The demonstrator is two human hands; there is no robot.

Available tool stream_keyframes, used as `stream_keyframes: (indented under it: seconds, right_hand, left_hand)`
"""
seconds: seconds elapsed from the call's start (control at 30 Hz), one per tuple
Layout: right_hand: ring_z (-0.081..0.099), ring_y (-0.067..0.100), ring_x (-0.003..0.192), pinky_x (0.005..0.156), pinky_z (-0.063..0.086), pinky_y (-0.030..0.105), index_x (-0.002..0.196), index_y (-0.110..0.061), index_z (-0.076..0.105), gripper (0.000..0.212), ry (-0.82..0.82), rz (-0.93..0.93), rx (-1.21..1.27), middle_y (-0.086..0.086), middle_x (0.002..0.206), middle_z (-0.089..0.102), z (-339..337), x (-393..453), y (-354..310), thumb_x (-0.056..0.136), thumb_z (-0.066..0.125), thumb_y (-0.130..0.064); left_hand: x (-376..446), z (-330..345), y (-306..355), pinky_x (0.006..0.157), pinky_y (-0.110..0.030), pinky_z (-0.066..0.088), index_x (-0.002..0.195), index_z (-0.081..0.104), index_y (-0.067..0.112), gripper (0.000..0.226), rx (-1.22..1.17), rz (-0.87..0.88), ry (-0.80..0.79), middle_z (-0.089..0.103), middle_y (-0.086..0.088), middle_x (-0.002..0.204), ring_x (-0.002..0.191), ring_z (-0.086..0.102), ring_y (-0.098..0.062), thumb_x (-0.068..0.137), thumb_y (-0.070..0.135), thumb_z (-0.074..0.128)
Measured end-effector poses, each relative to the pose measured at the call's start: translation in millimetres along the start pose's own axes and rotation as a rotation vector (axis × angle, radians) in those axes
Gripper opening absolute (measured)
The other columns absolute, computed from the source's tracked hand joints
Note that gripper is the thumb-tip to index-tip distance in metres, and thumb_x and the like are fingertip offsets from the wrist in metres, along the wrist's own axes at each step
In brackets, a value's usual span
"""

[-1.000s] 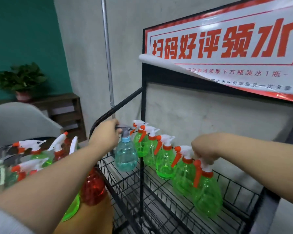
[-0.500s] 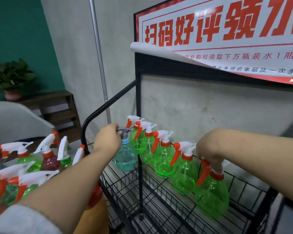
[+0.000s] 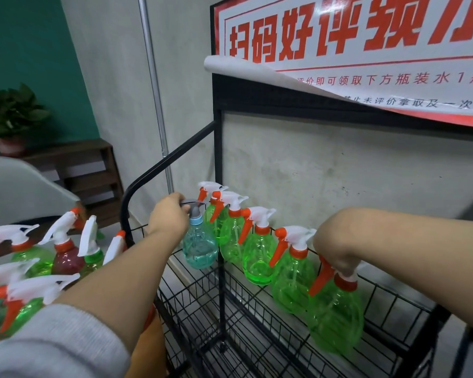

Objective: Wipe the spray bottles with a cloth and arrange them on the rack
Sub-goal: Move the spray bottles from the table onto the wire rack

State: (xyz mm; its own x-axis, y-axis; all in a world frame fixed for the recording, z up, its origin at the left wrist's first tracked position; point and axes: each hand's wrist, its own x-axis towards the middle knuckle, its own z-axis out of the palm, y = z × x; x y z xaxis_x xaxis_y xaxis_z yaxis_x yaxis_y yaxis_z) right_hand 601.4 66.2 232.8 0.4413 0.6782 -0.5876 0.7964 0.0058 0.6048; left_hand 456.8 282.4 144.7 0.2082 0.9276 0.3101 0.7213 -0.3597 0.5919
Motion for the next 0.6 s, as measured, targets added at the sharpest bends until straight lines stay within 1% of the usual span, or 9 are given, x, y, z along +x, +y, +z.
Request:
stream_keyframes:
  seconds: [0.07,0.1,0.17,0.3,0.4,0.47,0.5,0.53,0.6]
  right_hand:
    - [0.049,0.025,0.1,0.079,0.037,0.031,0.143,-0.018,0.039,0.052,-0.011,0.069,-0.177,0.007,0.133,0.051,0,7,1,0.095,0.057,-0.028]
    - [0.051,0.026,0.109,0.082,0.038,0.031,0.145,-0.018,0.035,0.055,-0.017,0.049,-0.215,0.007,0.139,0.047,1,7,0,0.095,0.057,-0.026]
    - [0.051,0.026,0.119,0.085,0.04,0.031,0.146,-0.017,0.032,0.058,-0.061,0.055,-0.2,0.008,0.141,0.046,2,11,-1,0.094,0.057,-0.021]
    - [0.05,0.027,0.104,0.078,0.037,0.03,0.133,-0.018,0.045,0.04,-0.076,0.03,-0.225,0.008,0.131,0.049,1,14,0,0.095,0.056,-0.02]
    - [0.049,0.026,0.121,0.092,0.04,0.033,0.139,-0.016,0.046,0.044,-0.104,0.025,-0.2,0.006,0.143,0.044,-1,18,-1,0.096,0.054,-0.022]
    - [0.043,0.027,0.127,0.099,0.036,0.034,0.134,-0.017,0.049,0.038,-0.153,0.027,-0.151,0.005,0.137,0.047,-2,16,-2,0.098,0.05,-0.029]
    - [0.044,0.027,0.125,0.098,0.036,0.034,0.128,-0.017,0.05,0.036,-0.144,0.022,-0.116,0.004,0.132,0.051,-2,15,-3,0.097,0.051,-0.034]
    - [0.047,0.027,0.123,0.099,0.038,0.034,0.135,-0.015,0.048,0.049,-0.096,0.011,-0.072,0.003,0.131,0.054,-3,12,-3,0.094,0.055,-0.04]
    - [0.054,0.025,0.119,0.092,0.043,0.032,0.141,-0.019,0.045,0.065,0.147,-0.039,0.099,0.0,0.133,0.056,-3,4,-3,0.085,0.066,-0.046]
  left_hand:
    - [2,2,2,0.07,-0.033,0.035,0.096,0.054,0.015,0.007,0.01,0.022,-0.012,0.055,-0.005,0.089,0.082,0.049,-0.025,0.101,0.018,0.049]
    - [3,3,3,0.07,-0.033,0.035,0.097,0.055,0.014,0.007,0.007,0.034,-0.019,0.056,-0.006,0.09,0.082,0.049,-0.025,0.101,0.018,0.049]
    - [6,4,3,0.071,-0.032,0.036,0.103,0.057,0.013,0.009,-0.014,0.051,-0.044,0.06,-0.007,0.095,0.083,0.05,-0.024,0.101,0.018,0.05]
    - [10,-2,1,0.081,-0.034,0.042,0.126,0.056,0.009,0.029,-0.073,0.041,-0.104,0.063,-0.013,0.118,0.1,0.057,-0.028,0.099,0.02,0.056]
    - [7,-13,-1,0.089,-0.034,0.043,0.141,0.044,0.008,0.047,-0.092,0.027,-0.145,0.057,-0.017,0.132,0.115,0.056,-0.031,0.098,0.02,0.058]
    - [4,-23,-3,0.093,-0.035,0.044,0.146,0.038,0.009,0.055,-0.063,0.036,-0.168,0.053,-0.018,0.137,0.12,0.054,-0.031,0.097,0.022,0.059]
    - [1,-29,-5,0.096,-0.037,0.044,0.147,0.036,0.01,0.057,-0.031,0.054,-0.177,0.051,-0.017,0.139,0.121,0.054,-0.031,0.097,0.024,0.06]
    - [-3,-36,-7,0.097,-0.038,0.045,0.147,0.036,0.011,0.058,0.0,0.08,-0.191,0.05,-0.016,0.141,0.122,0.053,-0.031,0.096,0.024,0.061]
    - [-13,-55,-13,0.094,-0.035,0.047,0.146,0.038,0.014,0.057,0.046,0.156,-0.24,0.051,-0.012,0.141,0.12,0.056,-0.026,0.096,0.025,0.061]
